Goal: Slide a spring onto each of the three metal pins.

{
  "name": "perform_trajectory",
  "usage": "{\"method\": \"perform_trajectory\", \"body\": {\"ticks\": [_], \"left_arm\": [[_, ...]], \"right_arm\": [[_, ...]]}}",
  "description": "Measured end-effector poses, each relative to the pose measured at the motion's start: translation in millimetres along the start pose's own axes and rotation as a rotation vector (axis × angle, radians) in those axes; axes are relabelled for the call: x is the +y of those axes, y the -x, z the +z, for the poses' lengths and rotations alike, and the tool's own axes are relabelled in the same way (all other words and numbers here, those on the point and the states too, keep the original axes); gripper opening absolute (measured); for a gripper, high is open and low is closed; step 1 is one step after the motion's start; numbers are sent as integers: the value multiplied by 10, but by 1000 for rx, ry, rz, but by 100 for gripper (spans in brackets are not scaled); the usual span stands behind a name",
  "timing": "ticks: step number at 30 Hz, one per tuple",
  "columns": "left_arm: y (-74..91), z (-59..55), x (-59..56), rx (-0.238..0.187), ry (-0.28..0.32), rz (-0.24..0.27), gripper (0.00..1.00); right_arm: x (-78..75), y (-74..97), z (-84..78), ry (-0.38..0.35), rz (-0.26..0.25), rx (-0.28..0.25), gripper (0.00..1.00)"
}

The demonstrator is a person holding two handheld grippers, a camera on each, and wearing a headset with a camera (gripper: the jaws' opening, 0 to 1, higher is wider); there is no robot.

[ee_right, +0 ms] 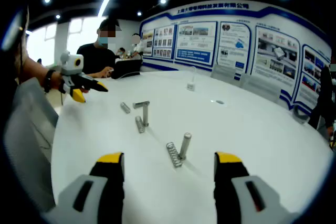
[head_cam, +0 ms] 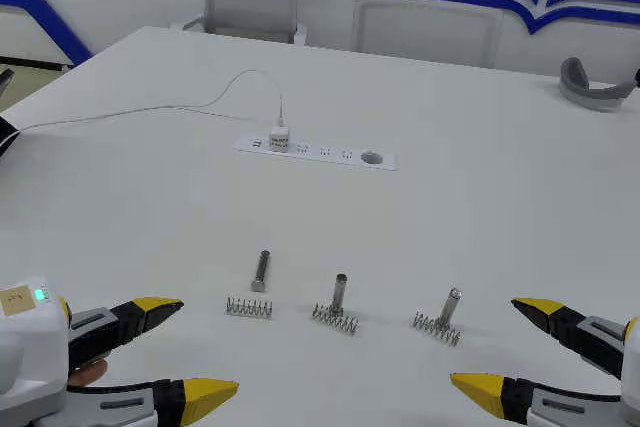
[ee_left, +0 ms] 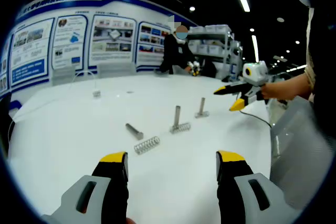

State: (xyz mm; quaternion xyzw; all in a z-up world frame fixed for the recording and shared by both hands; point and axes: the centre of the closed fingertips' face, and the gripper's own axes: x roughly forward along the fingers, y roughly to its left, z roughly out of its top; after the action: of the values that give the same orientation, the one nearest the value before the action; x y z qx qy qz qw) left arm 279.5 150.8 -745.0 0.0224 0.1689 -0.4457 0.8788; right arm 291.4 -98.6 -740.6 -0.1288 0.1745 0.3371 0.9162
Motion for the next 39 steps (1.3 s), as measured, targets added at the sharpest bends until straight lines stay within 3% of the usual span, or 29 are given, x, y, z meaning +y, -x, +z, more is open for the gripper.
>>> {"method": "perform_trajectory", "body": {"ticks": [24, 32, 39], "left_arm": [[6, -12, 19, 2, 13, 7, 68], [6, 15, 67, -3, 17, 18, 67], [-13, 121, 204, -14, 18, 52, 65]], "right_arm": [[30, -15, -9, -2, 3, 5, 71], [33, -11, -35, -9, 1, 5, 71], [36, -16, -48, -13, 0, 4, 71]]}}
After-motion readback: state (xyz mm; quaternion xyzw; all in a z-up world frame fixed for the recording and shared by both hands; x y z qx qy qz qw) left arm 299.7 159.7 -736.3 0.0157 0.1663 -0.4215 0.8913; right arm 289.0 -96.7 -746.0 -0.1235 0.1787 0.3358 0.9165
